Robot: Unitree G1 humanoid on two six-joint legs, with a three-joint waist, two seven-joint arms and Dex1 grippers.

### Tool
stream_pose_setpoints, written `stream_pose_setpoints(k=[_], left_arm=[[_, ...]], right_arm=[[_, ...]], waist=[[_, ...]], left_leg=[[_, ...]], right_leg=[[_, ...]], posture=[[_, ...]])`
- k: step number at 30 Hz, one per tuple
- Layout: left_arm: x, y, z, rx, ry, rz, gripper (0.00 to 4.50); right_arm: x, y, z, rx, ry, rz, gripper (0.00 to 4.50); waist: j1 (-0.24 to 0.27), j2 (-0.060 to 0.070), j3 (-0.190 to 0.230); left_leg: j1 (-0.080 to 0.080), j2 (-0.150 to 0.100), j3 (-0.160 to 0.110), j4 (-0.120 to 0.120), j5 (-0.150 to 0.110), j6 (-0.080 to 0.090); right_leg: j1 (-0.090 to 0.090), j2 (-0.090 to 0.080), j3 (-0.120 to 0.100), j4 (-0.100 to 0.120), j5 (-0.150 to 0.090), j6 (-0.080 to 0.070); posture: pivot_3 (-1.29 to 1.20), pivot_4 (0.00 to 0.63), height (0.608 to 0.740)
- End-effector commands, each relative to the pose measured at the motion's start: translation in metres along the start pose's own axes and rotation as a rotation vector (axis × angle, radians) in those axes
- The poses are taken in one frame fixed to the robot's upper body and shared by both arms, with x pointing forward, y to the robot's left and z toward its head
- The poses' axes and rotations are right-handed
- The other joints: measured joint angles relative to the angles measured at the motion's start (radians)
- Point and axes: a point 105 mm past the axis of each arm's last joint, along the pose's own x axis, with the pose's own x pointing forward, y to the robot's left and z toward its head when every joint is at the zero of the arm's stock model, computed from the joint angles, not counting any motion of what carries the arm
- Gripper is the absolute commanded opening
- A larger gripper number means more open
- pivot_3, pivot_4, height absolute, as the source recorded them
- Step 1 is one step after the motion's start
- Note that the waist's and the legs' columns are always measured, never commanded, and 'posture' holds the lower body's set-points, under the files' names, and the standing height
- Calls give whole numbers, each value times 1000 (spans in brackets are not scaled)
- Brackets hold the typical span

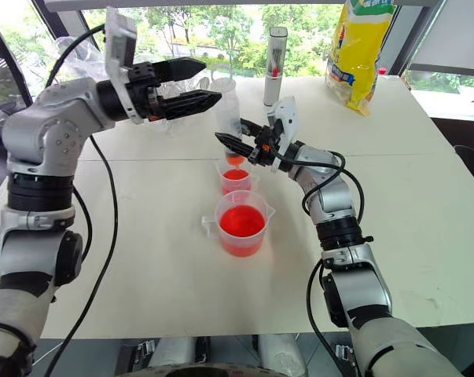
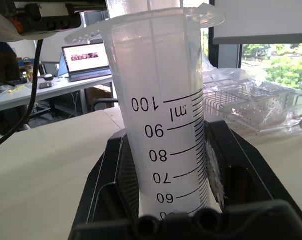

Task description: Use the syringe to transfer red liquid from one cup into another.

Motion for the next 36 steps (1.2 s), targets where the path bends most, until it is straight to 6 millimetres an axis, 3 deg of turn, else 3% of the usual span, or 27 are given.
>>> stream_pose_setpoints(k=[1,7,8,10,13,18,36], left_arm=[[8,0,18,64,-31,-18,4465],[11,-1,20,55,-40,-40,4465],[11,0,20,55,-39,-40,4230],[11,0,20,52,-38,-40,3696],[12,0,21,47,-46,-39,2092],[13,-2,21,36,-59,-46,24],[16,-13,-20,8,69,-87,24]], right_arm=[[2,1,19,-46,-54,2,1418],[3,1,18,-47,-50,5,1418],[3,2,18,-47,-50,6,1418],[3,2,18,-48,-48,8,1418],[3,2,18,-48,-45,13,1418],[4,2,18,-51,-39,20,1418],[2,1,30,-66,-53,30,1418]], waist=[[0,0,0],[-1,0,0],[0,0,0],[0,0,0],[1,0,0],[0,0,0],[1,0,0]], left_leg=[[0,0,0,0,0,0],[0,0,0,0,0,0],[0,0,0,0,0,0],[0,0,0,0,0,0],[0,0,0,0,0,0],[0,0,0,0,0,0],[0,0,0,0,0,0]], right_leg=[[0,0,0,0,0,0],[0,0,0,0,0,0],[0,0,0,0,0,0],[0,0,0,0,0,0],[0,0,0,0,0,0],[0,0,0,0,0,0],[0,0,0,0,0,0]], posture=[[0,150,740],[0,150,740],[0,150,740],[0,150,740],[0,150,740],[0,150,740],[0,150,740]])
